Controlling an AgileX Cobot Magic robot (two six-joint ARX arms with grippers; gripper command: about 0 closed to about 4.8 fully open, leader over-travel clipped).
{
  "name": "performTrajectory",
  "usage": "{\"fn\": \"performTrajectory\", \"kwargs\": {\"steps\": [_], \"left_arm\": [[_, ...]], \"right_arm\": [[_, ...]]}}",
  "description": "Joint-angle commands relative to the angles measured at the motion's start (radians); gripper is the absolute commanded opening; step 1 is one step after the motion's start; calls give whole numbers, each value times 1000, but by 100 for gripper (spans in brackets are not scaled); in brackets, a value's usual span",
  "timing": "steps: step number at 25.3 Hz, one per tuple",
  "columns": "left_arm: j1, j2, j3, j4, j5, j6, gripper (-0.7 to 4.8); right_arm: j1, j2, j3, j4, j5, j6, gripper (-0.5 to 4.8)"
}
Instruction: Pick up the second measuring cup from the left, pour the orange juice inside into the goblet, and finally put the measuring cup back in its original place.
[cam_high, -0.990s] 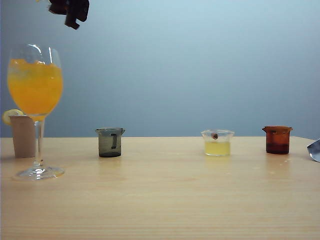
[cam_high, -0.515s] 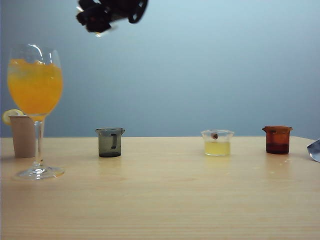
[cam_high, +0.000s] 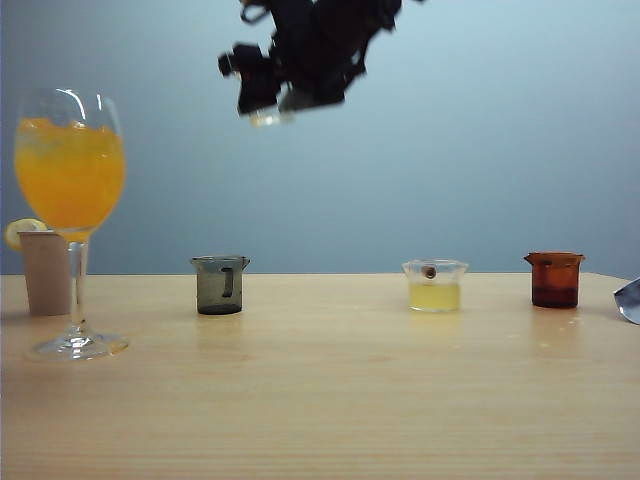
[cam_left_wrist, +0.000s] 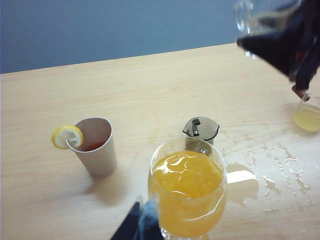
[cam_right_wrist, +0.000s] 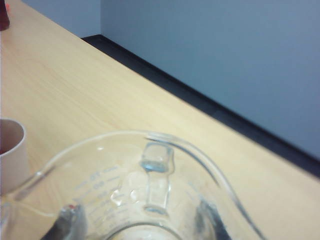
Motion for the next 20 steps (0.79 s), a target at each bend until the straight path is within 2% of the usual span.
{"fn": "performTrajectory", "kwargs": {"steps": [1,6,7,11,12,14,20], "left_arm": [[1,0,5,9,0,4,-3],[1,0,5,9,0,4,-3],[1,0,5,9,0,4,-3],[1,0,5,9,0,4,-3],[1,0,5,9,0,4,-3],[1,0,5,9,0,4,-3],[1,0,5,8,0,4,-3]], "right_arm": [[-13,-8,-80,122,-4,96,107],[-16,-8,-208,258,77,121,107],[-16,-8,-266,328,130,170,107],[-16,-6,-385,468,225,246,107],[-16,-3,-445,544,274,291,107],[-15,28,-492,637,309,339,107],[-9,130,-485,704,306,357,107]]}}
